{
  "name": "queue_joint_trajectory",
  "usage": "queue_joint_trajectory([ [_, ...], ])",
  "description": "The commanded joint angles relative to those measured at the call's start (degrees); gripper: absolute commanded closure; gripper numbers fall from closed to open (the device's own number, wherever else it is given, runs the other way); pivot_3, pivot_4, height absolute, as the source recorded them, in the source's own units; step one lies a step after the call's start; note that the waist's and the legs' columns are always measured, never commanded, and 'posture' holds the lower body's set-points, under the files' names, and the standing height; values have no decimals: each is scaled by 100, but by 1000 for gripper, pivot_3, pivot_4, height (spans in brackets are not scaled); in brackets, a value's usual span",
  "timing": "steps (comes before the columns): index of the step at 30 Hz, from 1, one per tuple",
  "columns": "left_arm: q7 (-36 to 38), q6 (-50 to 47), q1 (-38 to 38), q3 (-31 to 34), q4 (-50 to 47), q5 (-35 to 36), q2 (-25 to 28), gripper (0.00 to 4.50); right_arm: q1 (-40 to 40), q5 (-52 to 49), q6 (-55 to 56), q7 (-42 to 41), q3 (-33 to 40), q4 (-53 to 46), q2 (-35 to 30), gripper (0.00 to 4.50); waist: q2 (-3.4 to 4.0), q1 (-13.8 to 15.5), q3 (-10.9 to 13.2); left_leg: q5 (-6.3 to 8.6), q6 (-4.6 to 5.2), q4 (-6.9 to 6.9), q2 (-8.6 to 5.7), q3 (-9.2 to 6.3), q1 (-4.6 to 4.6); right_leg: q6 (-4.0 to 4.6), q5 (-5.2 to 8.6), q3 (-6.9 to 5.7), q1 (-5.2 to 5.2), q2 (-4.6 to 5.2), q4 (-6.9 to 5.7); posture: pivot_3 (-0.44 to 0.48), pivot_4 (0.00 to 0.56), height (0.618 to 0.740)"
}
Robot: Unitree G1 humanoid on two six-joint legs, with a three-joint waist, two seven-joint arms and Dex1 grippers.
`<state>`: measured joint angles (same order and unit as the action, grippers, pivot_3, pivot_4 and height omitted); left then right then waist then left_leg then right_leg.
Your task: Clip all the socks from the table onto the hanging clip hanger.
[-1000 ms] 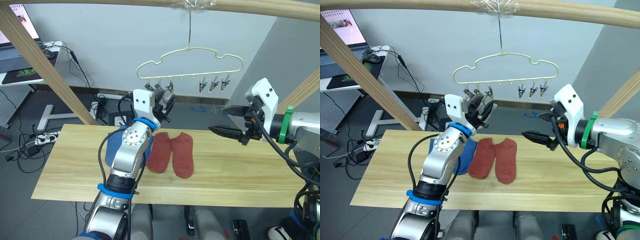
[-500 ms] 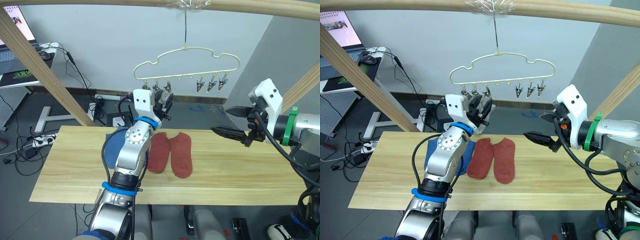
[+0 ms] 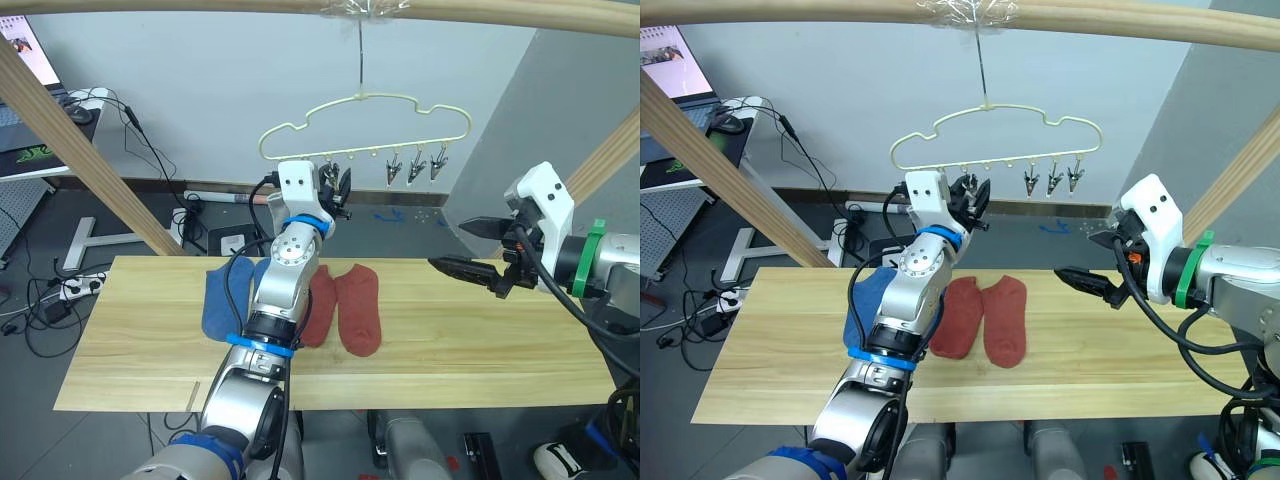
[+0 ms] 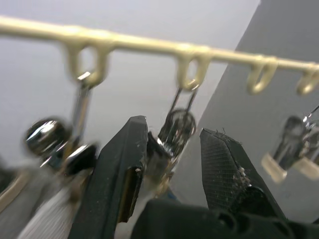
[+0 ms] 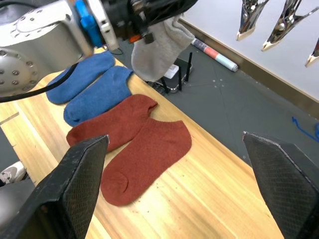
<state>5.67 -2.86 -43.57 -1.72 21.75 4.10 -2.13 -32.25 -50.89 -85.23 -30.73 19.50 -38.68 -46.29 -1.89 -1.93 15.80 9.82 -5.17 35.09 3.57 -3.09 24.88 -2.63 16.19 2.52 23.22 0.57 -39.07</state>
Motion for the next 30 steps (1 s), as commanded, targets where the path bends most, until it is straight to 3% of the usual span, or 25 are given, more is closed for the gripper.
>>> queue_joint_trajectory([
  [1,-6,231,-129,16,46,13,-115,2501,13,-154,-11,105,248,-191,-87,25,0,-5,0,0,0,0,0,0,0,0,0,0,0,0,0,-110,211,740],
  [30,110,379,-104,221,-122,136,-121,2501,134,-512,102,478,240,-120,-160,25,0,-4,0,-1,1,0,1,1,0,0,0,1,0,-2,-1,-95,212,740],
])
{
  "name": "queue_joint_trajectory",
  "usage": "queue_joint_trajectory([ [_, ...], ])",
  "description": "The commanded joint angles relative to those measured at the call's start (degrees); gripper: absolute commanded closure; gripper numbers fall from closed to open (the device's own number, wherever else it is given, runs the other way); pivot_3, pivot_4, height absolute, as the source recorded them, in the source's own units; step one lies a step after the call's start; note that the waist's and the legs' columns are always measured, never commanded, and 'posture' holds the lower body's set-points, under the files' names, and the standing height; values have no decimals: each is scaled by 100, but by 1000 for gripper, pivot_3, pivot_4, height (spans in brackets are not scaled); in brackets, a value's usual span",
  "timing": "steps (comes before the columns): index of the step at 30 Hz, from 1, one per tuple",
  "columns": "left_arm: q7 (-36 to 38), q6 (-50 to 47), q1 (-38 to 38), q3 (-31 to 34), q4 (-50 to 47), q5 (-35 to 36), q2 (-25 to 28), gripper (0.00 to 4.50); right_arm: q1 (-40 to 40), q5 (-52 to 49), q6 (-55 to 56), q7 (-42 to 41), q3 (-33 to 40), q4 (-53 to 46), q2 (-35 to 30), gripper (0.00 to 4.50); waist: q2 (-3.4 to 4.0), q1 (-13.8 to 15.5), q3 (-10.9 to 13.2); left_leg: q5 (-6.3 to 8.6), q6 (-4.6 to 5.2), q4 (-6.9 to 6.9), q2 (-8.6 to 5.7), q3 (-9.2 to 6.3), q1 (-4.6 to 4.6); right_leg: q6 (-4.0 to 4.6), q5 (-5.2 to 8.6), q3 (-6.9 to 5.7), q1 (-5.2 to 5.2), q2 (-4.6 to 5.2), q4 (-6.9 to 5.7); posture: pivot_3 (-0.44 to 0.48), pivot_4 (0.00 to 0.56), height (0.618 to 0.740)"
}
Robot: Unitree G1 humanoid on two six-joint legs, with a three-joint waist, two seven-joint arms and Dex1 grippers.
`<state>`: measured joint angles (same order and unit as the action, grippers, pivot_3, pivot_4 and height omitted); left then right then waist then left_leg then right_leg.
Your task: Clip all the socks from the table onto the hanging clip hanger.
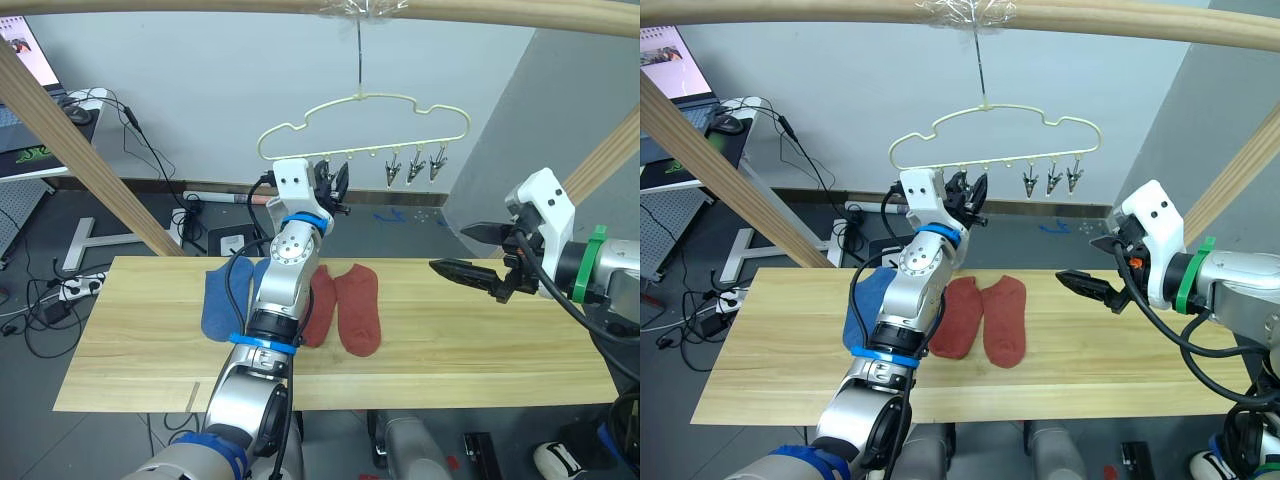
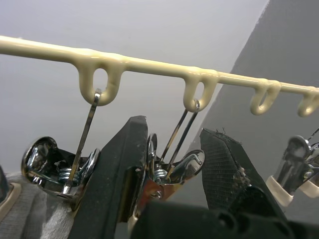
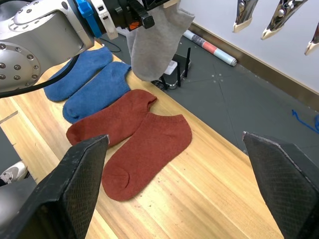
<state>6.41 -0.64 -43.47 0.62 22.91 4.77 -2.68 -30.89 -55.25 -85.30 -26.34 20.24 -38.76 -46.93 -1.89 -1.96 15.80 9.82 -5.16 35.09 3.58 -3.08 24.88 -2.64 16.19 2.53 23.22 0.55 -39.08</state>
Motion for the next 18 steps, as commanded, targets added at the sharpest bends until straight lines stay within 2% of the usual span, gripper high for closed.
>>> queue_joint_trajectory([
  [1,37,153,-121,-13,-245,70,-73,2501,6,-87,115,51,169,-110,-101,25,0,-1,0,0,0,0,0,0,0,0,0,0,0,0,0,-102,216,740],
  [8,41,136,-149,-10,-236,90,-71,2501,8,-100,143,96,154,-101,-99,25,0,-3,0,0,0,0,0,0,0,0,0,0,0,0,0,-101,217,740],
  [13,22,143,-152,1,-232,87,-66,3638,4,-106,146,120,144,-103,-99,0,0,-3,0,0,0,0,0,0,0,0,0,0,0,0,0,-101,217,740],
  [18,32,113,-178,34,-247,134,-63,4379,-11,-108,176,155,101,-82,-90,0,0,-2,0,0,0,0,0,0,0,0,0,1,0,0,0,-97,217,740],
])
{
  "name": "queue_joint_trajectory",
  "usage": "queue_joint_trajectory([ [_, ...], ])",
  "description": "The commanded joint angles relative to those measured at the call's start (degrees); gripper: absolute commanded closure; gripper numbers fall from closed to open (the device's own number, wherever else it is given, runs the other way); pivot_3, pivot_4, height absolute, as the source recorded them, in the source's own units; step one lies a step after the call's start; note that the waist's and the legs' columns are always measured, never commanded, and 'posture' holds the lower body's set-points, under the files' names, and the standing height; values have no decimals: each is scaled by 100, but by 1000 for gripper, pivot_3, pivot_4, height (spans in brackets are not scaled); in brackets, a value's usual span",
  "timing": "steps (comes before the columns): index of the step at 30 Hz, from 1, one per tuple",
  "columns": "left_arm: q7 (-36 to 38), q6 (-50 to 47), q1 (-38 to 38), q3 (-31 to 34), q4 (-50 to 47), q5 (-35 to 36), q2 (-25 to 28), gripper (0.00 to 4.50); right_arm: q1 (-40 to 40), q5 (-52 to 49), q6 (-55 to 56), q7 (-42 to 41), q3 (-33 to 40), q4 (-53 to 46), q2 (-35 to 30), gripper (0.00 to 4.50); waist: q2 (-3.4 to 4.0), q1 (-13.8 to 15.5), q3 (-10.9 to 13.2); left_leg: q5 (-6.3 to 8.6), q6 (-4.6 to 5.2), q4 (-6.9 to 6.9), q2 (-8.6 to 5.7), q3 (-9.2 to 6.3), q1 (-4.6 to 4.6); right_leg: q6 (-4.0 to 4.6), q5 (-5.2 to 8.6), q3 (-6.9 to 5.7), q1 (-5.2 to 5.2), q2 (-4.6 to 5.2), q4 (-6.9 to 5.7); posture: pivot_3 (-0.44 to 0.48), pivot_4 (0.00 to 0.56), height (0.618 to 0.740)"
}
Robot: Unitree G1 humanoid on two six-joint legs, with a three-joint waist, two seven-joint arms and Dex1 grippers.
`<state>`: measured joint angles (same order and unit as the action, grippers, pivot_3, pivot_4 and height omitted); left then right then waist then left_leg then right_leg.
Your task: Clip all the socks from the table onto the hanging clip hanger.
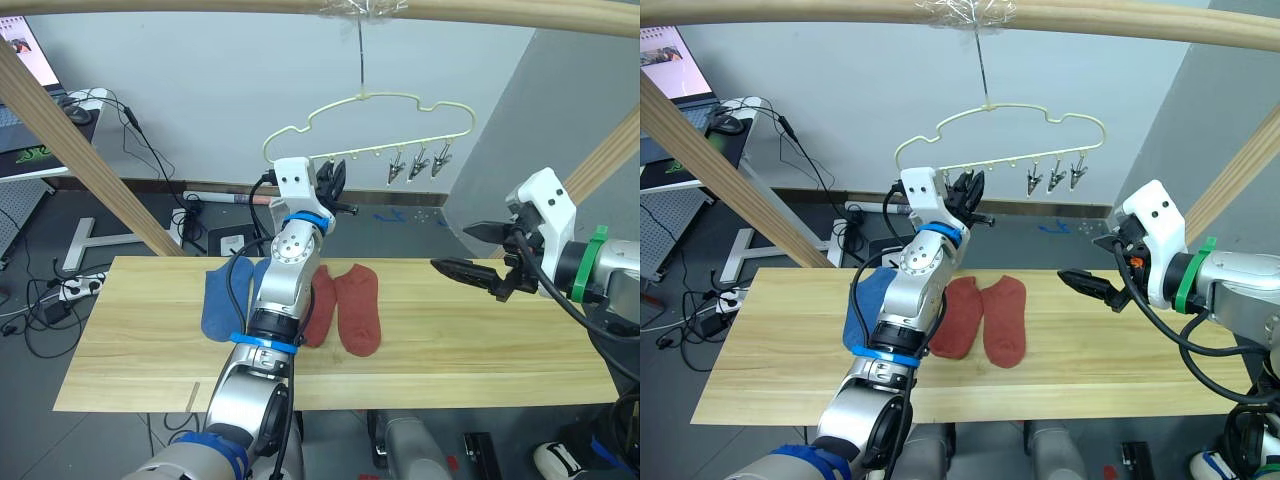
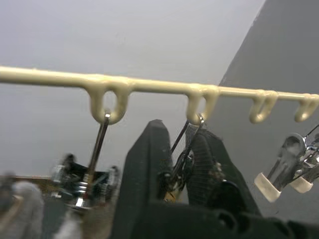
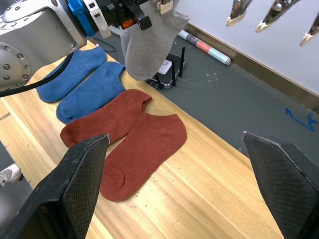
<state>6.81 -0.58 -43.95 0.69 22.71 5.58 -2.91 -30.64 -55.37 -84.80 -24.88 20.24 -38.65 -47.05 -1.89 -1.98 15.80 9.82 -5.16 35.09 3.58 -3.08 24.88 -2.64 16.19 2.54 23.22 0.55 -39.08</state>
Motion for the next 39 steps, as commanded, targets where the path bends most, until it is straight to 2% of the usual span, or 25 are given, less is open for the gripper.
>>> queue_joint_trajectory([
  [1,-8,102,-134,33,-230,61,-37,4440,-38,-99,133,14,95,-89,-76,0,0,1,0,0,0,0,0,0,0,0,0,0,0,0,0,-97,217,740],
  [6,47,-105,-157,126,-301,215,-2,4449,-124,-74,213,27,-68,-48,-24,0,0,1,0,0,0,0,0,0,0,0,0,0,0,0,0,-89,214,740],
  [10,230,-577,-179,226,-549,527,27,4449,-266,183,428,91,-652,1,78,0,0,-3,0,0,0,0,1,0,0,0,0,0,0,-1,-1,-88,212,740],
  [16,700,-1481,-275,326,-1004,1055,281,4449,-377,1292,1236,71,-2450,489,156,0,0,-22,0,-1,0,0,1,0,0,-1,0,-1,0,-1,0,-74,211,740],
  [18,770,-1780,-337,433,-1082,1259,387,4449,-551,2003,1693,32,-3345,806,100,0,0,-42,0,-1,0,0,2,-1,0,-1,0,-1,3,-2,-1,-70,211,740],
  [20,825,-2076,-409,551,-1146,1473,457,4449,-741,2511,2096,-3,-3924,1297,344,0,0,-59,0,-1,0,0,2,-1,0,-1,0,-1,4,-2,-2,-61,211,740],
  [22,814,-2279,-464,638,-1185,1608,483,4449,-855,2828,2385,-77,-4207,1722,585,0,0,-70,0,-2,0,0,3,-2,0,-1,0,-1,4,-2,-2,-57,211,740],
  [25,829,-2514,-523,682,-1251,1713,536,4449,-1137,3573,3017,-198,-4841,2810,1045,0,0,-79,0,-2,-1,0,3,-3,1,-1,0,-2,4,-1,0,-45,213,740],
  [30,828,-2738,-531,621,-1359,1793,531,4449,-1456,4388,3868,-585,-5309,4194,1643,0,0,-48,0,-2,-2,-2,4,-4,1,0,0,-5,5,-1,1,-28,215,740],
  [39,795,-2925,-467,561,-1546,1763,512,4449,-1633,5103,4699,-1137,-5312,5638,2539,0,0,11,0,-4,-6,-5,4,-3,1,0,-1,-6,6,0,-1,-10,224,740],
])
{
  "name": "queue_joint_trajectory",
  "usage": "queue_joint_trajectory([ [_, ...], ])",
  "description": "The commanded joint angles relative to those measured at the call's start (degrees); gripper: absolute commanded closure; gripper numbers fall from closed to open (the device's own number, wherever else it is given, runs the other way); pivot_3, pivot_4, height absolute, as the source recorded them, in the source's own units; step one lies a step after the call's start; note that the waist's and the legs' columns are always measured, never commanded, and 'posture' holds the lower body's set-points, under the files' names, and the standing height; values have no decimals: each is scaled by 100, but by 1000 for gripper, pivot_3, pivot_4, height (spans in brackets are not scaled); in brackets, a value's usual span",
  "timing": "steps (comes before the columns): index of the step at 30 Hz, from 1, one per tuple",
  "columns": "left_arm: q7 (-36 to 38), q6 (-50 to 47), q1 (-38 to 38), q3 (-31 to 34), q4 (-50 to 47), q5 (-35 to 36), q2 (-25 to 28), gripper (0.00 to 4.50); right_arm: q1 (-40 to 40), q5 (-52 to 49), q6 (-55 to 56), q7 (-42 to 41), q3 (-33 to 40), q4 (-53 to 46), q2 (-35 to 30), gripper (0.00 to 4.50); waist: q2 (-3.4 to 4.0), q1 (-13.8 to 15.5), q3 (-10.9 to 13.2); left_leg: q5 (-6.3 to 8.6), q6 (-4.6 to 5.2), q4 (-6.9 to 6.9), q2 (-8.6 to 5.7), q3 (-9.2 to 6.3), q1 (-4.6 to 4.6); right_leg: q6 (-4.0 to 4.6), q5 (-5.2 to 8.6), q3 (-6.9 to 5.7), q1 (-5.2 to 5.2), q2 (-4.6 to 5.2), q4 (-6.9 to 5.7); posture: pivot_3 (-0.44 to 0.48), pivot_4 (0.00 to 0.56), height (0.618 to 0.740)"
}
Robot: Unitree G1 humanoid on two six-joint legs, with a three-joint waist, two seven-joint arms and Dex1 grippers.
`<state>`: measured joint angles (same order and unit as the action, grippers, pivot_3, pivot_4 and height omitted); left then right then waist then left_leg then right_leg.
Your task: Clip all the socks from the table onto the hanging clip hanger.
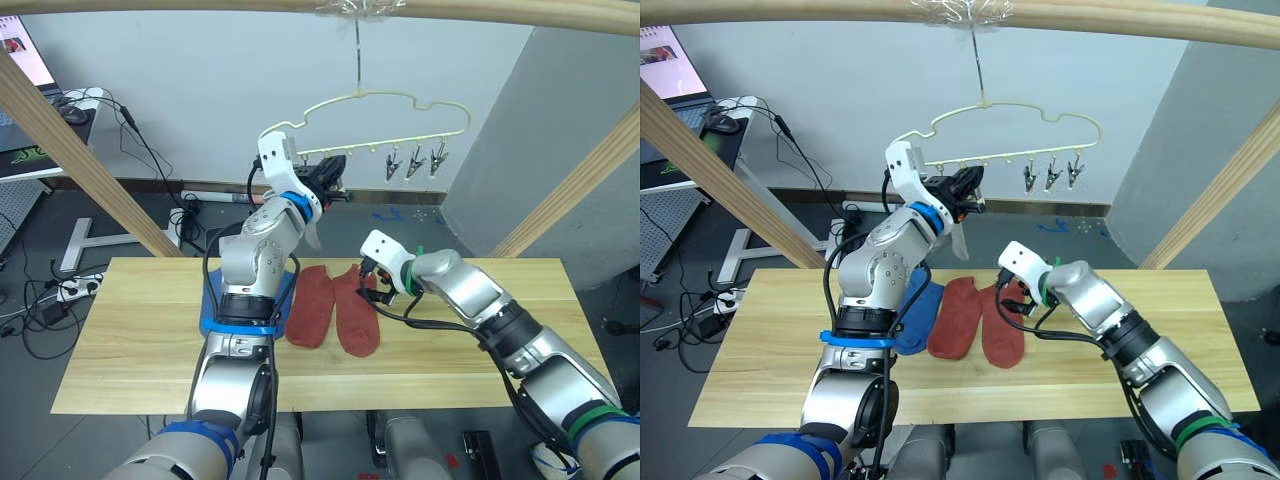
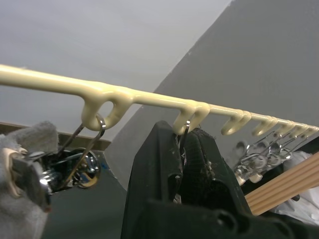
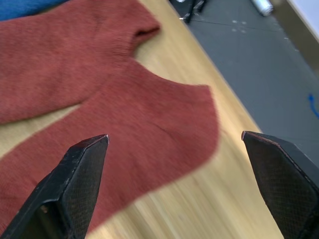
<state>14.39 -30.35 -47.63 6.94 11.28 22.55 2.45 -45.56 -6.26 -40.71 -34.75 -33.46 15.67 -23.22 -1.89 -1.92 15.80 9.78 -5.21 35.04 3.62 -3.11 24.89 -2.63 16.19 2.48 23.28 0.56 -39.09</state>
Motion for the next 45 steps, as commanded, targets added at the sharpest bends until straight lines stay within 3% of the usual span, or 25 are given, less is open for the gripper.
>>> queue_joint_trajectory([
  [1,29,43,-90,-72,-430,58,-28,4449,-163,266,373,-177,71,339,236,0,0,8,0,0,1,0,0,-1,0,0,0,-1,0,0,-1,1,227,740],
  [11,-128,2,-42,-56,-557,20,-25,4449,-404,886,1321,-327,258,1728,692,0,0,24,0,2,3,-2,0,-1,0,0,0,-1,0,1,0,23,234,740],
  [25,-220,-67,-2,-70,-693,34,-51,4449,-235,1212,1590,-729,516,2729,1054,0,0,39,0,2,2,-4,0,-1,-3,0,0,-1,0,1,-3,46,236,740],
  [30,-233,-92,14,-67,-729,35,-42,4449,-207,1346,1667,-802,617,2818,1061,1226,0,39,0,1,2,-4,0,-1,-4,0,0,0,-1,1,-5,46,236,740],
  [39,-215,-163,5,11,-711,120,-29,4449,-133,1502,1656,-855,720,2725,1032,4400,0,42,0,1,1,-3,0,-1,-4,0,-1,-1,-2,1,-5,40,225,740],
  [45,-169,-555,-57,312,-705,529,29,4449,293,1345,1034,-874,1080,1338,749,4455,0,58,0,0,-1,-4,-1,-2,-2,0,-1,-1,-2,2,-3,26,217,740],
])
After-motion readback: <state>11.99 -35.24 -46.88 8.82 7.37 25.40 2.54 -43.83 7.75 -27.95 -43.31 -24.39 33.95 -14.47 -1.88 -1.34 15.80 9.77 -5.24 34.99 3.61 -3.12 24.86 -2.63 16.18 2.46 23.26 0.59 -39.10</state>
